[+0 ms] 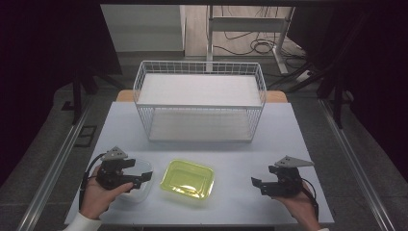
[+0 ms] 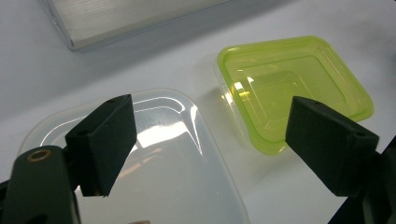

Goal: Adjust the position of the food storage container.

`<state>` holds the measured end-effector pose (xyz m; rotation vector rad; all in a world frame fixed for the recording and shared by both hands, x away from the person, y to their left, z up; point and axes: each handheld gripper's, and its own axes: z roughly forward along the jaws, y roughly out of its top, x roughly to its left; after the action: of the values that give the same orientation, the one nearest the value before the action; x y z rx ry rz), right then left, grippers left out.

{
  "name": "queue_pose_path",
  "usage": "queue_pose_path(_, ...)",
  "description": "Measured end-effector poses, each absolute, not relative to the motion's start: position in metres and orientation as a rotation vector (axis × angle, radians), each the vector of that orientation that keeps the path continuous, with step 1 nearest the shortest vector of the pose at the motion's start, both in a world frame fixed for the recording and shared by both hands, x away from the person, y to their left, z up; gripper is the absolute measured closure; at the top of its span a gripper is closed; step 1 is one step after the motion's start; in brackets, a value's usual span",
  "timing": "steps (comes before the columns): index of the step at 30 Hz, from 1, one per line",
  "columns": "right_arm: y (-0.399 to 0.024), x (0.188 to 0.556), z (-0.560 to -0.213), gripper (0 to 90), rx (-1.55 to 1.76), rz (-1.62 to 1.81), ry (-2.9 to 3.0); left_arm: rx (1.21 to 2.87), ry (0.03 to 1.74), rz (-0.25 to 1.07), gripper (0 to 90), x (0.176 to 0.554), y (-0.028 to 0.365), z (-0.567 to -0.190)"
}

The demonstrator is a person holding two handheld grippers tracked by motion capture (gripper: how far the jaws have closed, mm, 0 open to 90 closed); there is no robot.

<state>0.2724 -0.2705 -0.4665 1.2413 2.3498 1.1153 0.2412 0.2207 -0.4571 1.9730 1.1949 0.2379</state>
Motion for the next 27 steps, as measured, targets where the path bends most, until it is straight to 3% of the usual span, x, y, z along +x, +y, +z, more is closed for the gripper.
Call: queue_pose_path(27, -0.2666, 0.2703, -0.4721, 20.7, 1.242, 1.080, 2.393, 1.973, 1.205, 0.228, 18.0, 0.2381, 0.2217, -0.4555)
